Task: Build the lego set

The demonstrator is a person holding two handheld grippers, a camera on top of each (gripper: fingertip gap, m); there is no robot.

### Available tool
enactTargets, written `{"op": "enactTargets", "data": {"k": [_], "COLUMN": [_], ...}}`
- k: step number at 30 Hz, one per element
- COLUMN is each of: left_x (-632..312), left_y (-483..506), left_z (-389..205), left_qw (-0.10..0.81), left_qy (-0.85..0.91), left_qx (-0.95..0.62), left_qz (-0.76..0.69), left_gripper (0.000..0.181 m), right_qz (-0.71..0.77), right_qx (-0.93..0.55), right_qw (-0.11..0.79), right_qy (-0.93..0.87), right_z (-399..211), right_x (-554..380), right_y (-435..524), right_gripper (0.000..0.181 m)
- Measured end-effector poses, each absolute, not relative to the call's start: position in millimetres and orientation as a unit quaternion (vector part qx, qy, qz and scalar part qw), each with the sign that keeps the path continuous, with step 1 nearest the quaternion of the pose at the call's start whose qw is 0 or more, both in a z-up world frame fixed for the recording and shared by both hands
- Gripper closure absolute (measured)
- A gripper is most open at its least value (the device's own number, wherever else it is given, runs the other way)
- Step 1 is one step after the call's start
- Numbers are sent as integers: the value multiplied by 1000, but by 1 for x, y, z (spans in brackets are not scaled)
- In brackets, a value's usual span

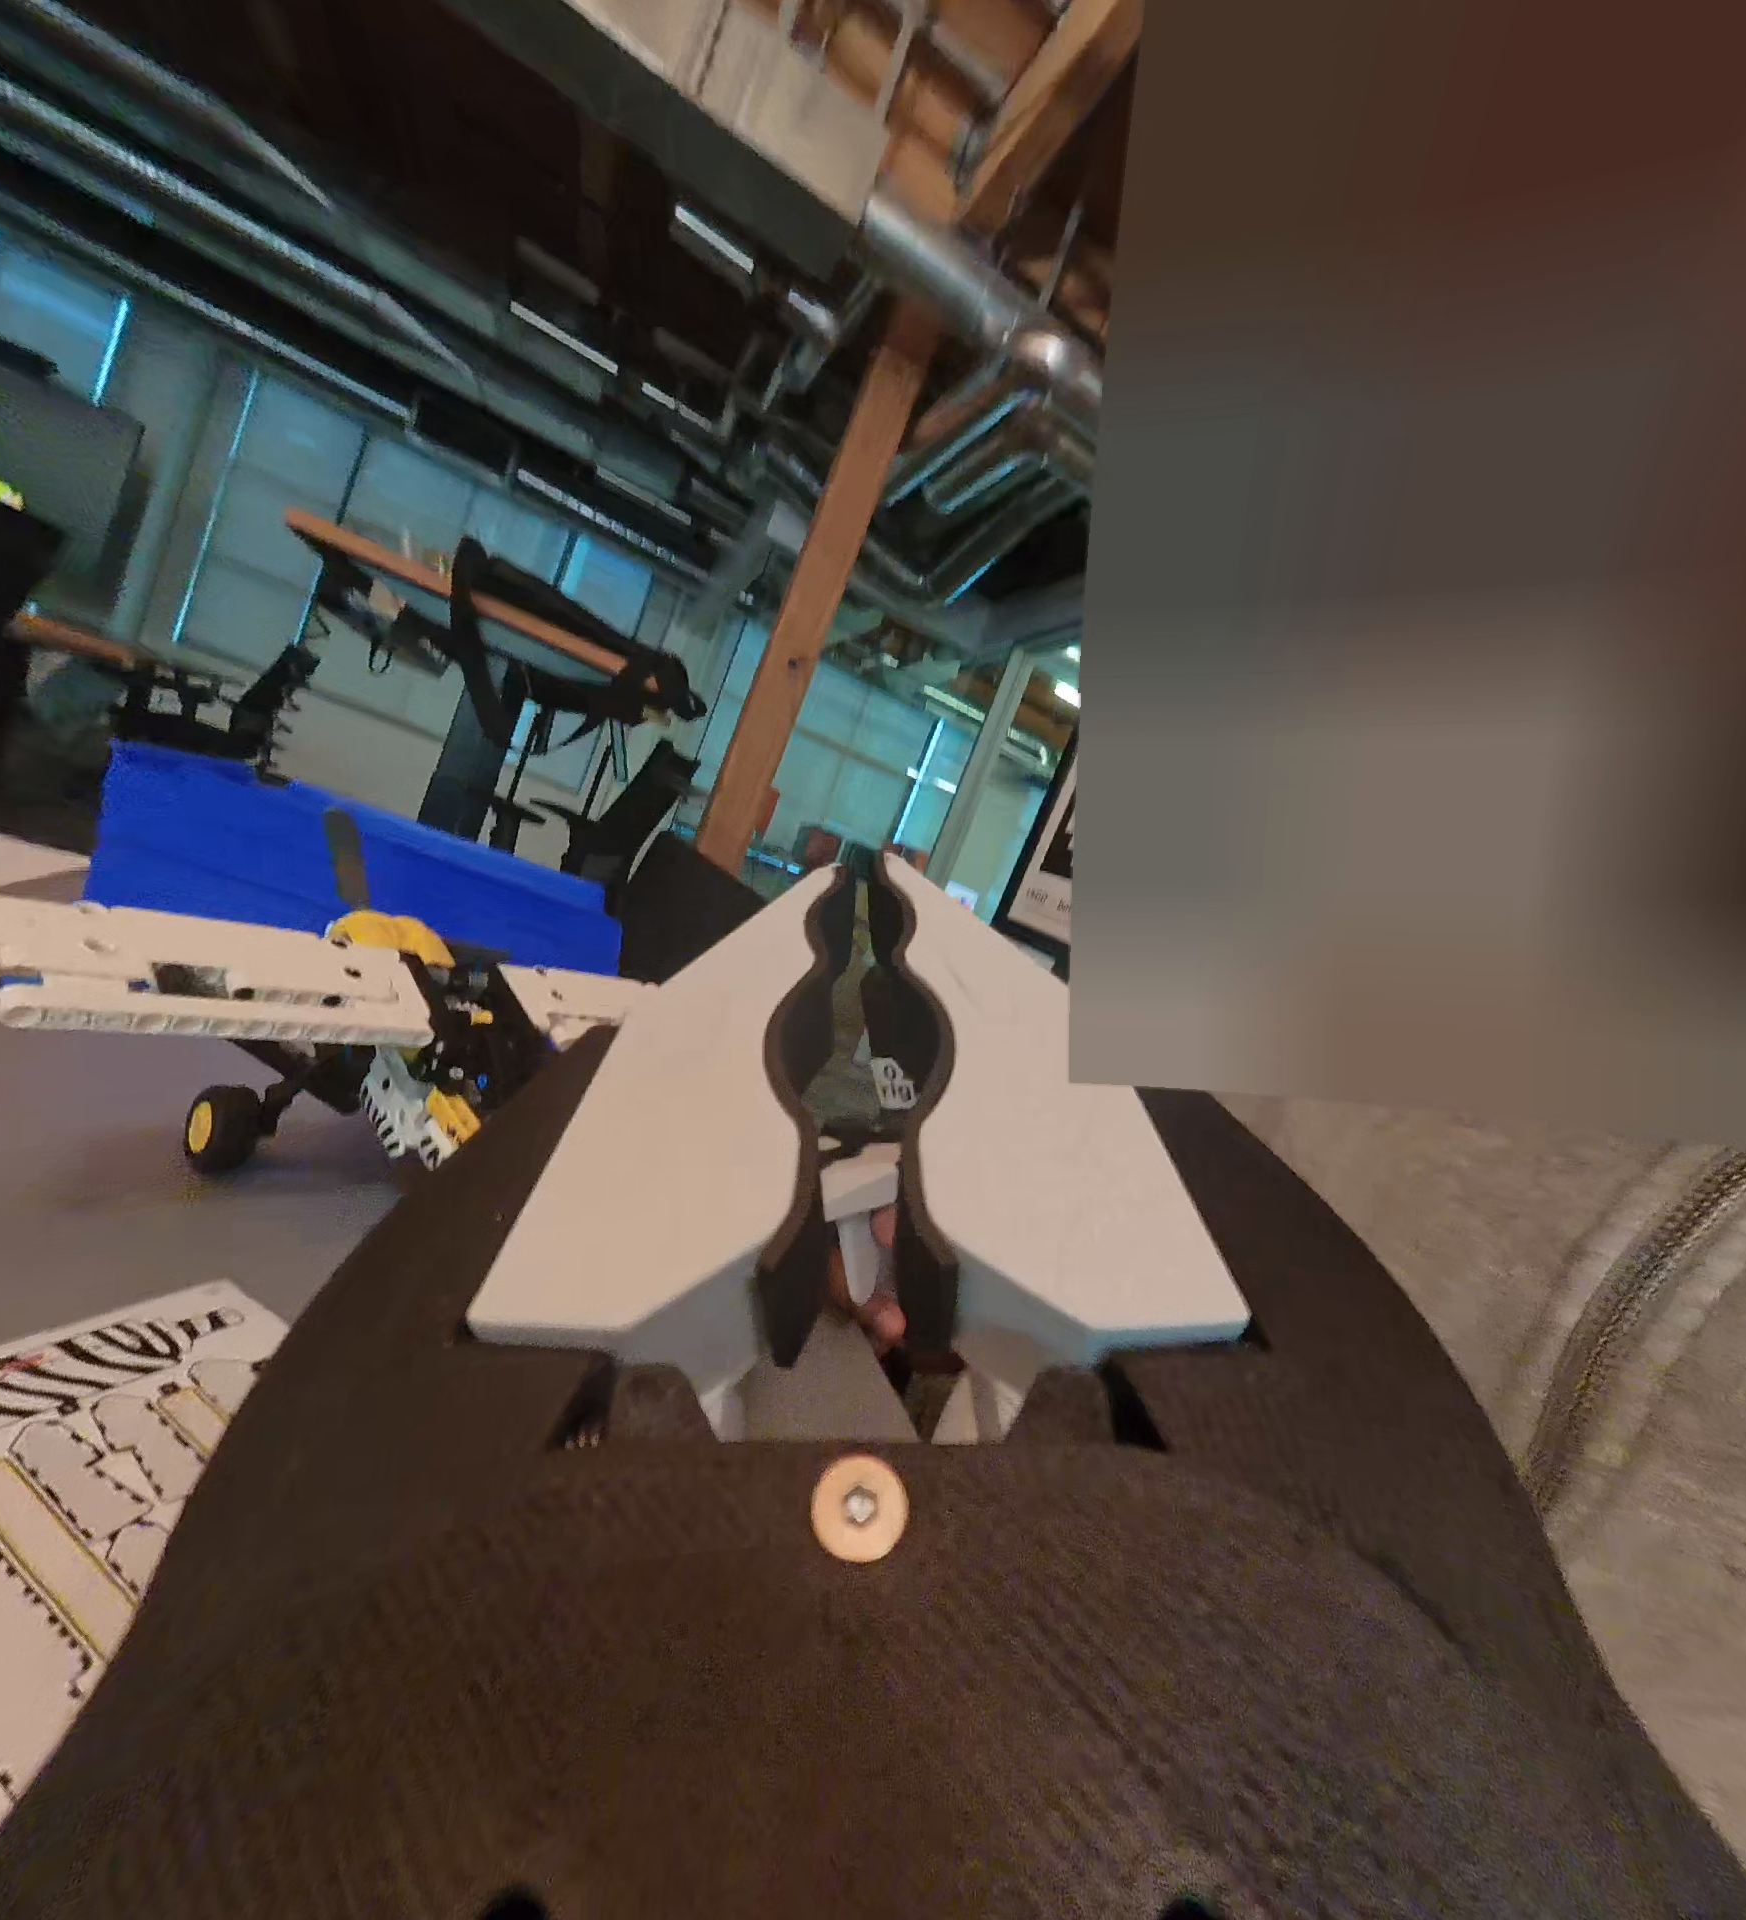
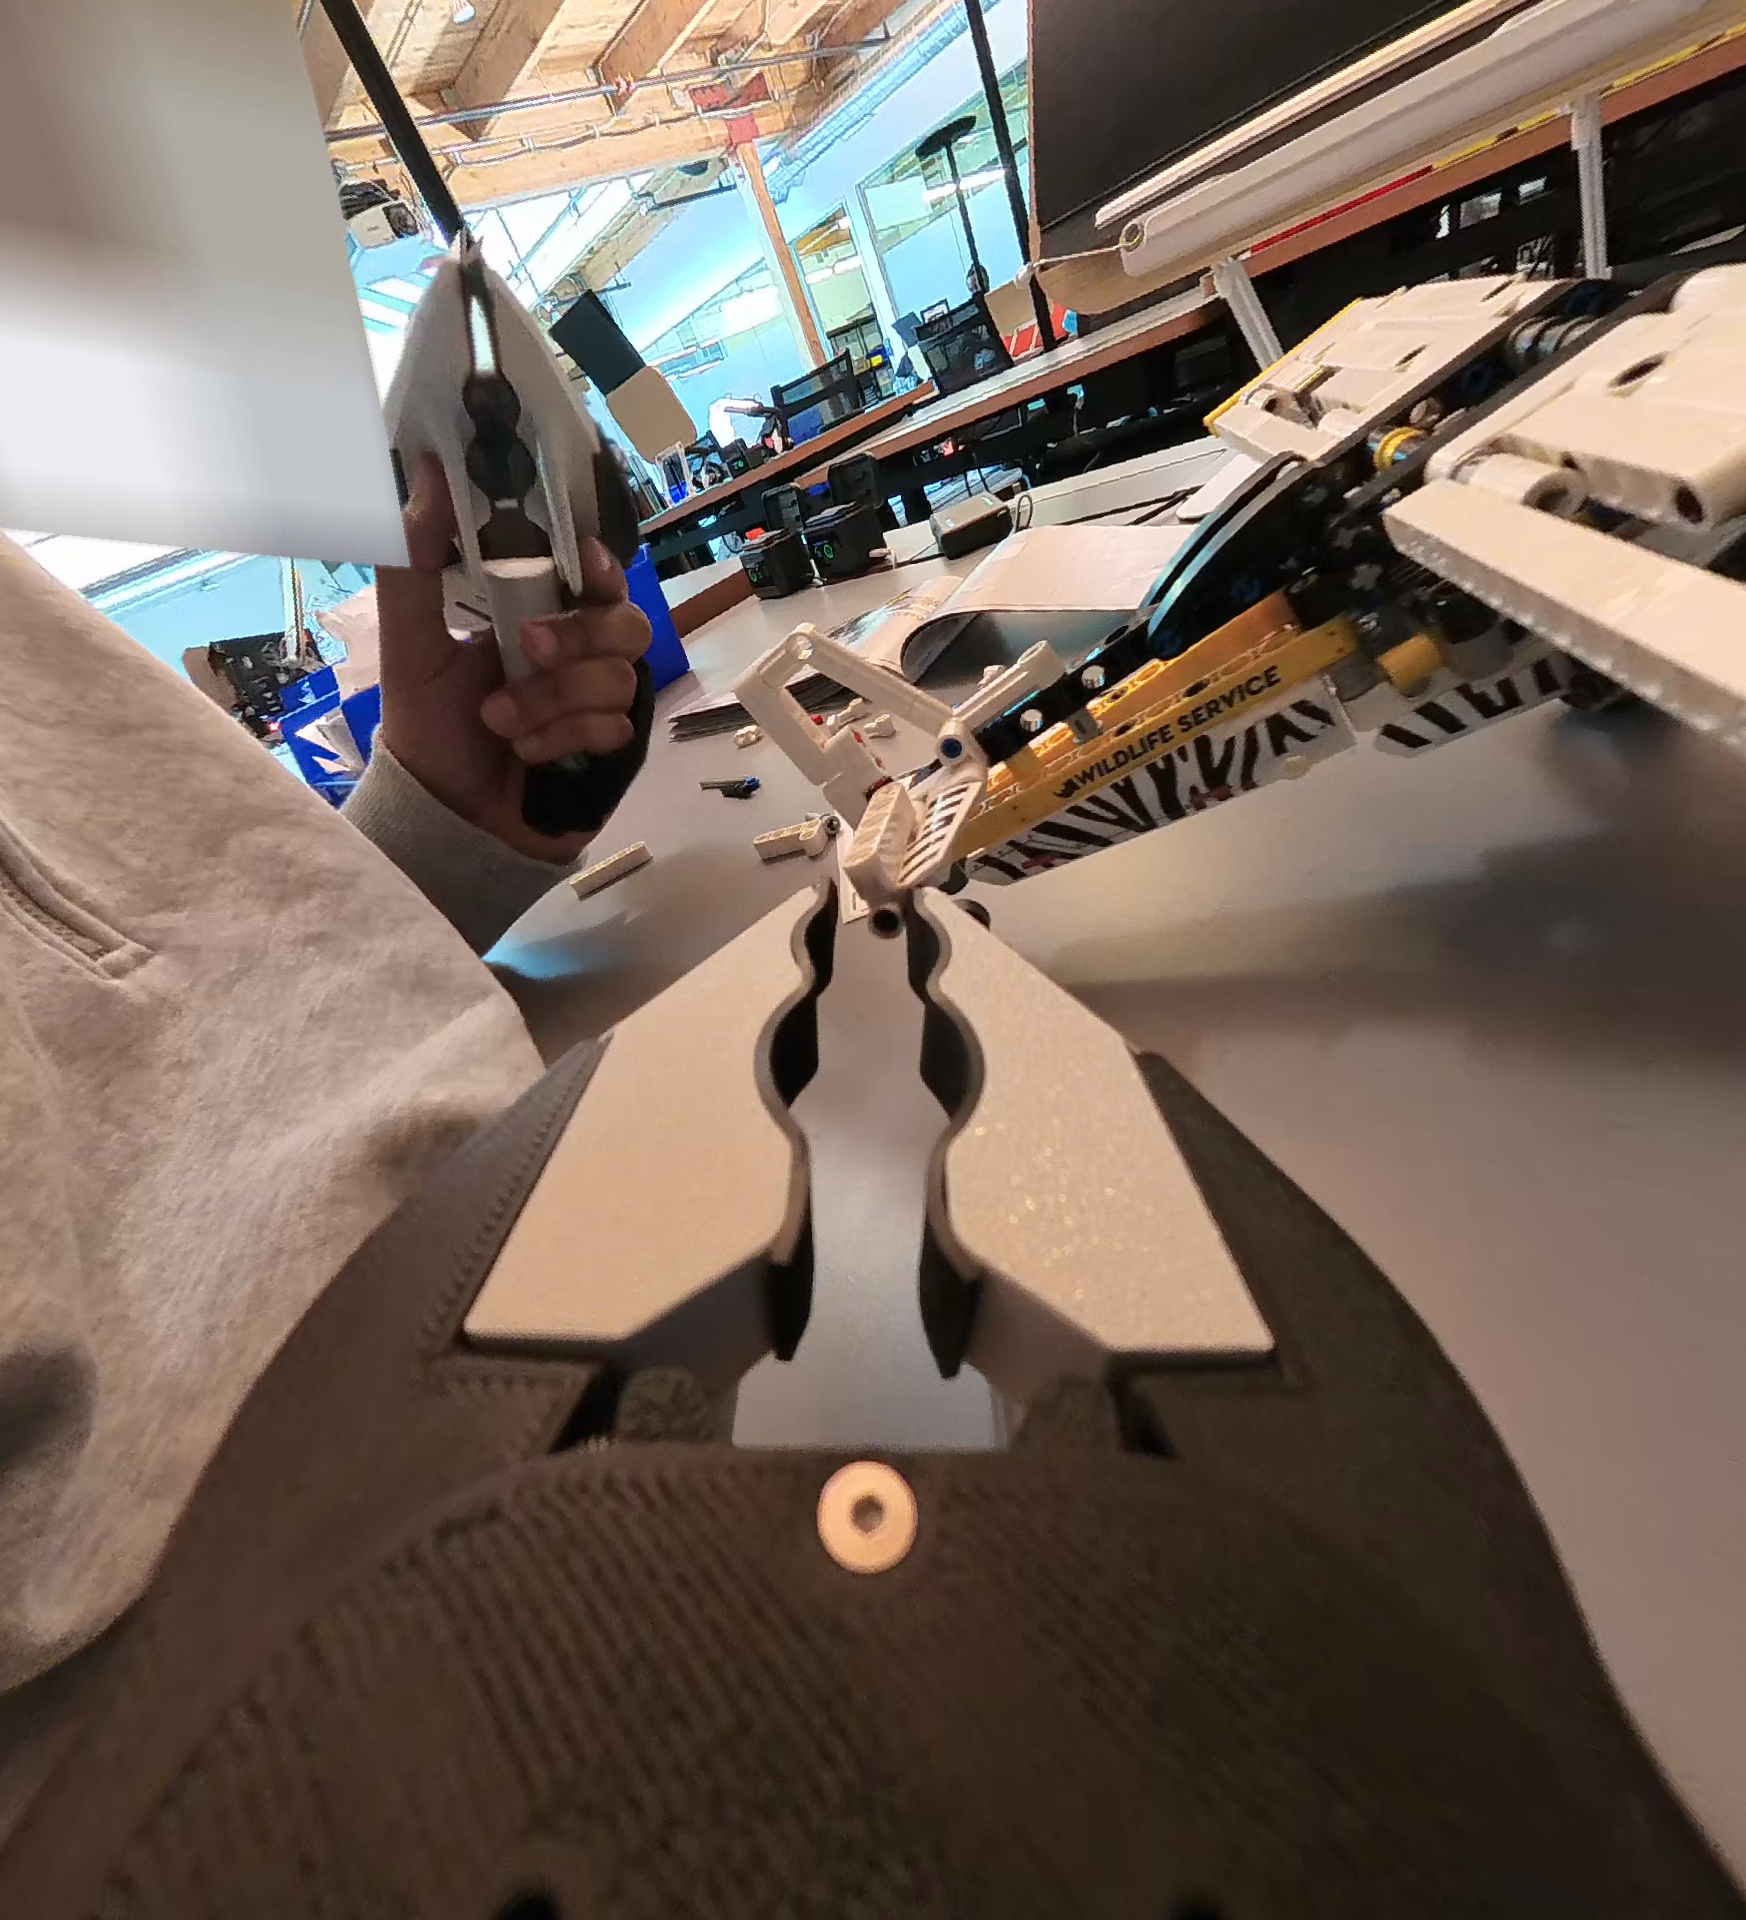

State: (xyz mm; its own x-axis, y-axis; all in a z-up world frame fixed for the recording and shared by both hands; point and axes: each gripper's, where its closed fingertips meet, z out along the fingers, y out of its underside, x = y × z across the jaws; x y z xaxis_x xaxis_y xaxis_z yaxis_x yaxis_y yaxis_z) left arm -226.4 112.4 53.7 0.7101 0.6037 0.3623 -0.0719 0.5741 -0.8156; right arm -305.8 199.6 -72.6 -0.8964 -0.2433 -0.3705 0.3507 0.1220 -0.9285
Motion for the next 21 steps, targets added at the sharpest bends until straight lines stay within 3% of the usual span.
{"op": "enactTargets", "data": {"k": [6, 10, 15, 19, 21], "left_x": [-233, -233, -190, -153, -139], "left_y": [112, 107, 136, 123, 99], "left_z": [45, 35, 16, 7, 8], "left_qw": [775, 693, 620, 533, 492], "left_qy": [-351, -384, -438, -499, -525], "left_qx": [-451, -506, -531, -457, -396], "left_qz": [270, 342, 377, 509, 571], "left_gripper": [177, 178, 178, 180, 175], "right_qz": [-659, -660, -638, -498, -447], "right_qx": [42, 4, -7, 88, 91], "right_qw": [219, 185, -36, -284, -355], "right_qy": [718, 728, 769, 815, 816], "right_z": [-74, -70, -79, -127, -147], "right_x": [-306, -300, -355, -442, -459], "right_y": [199, 211, 290, 385, 411], "right_gripper": [171, 156, 153, 156, 152]}}
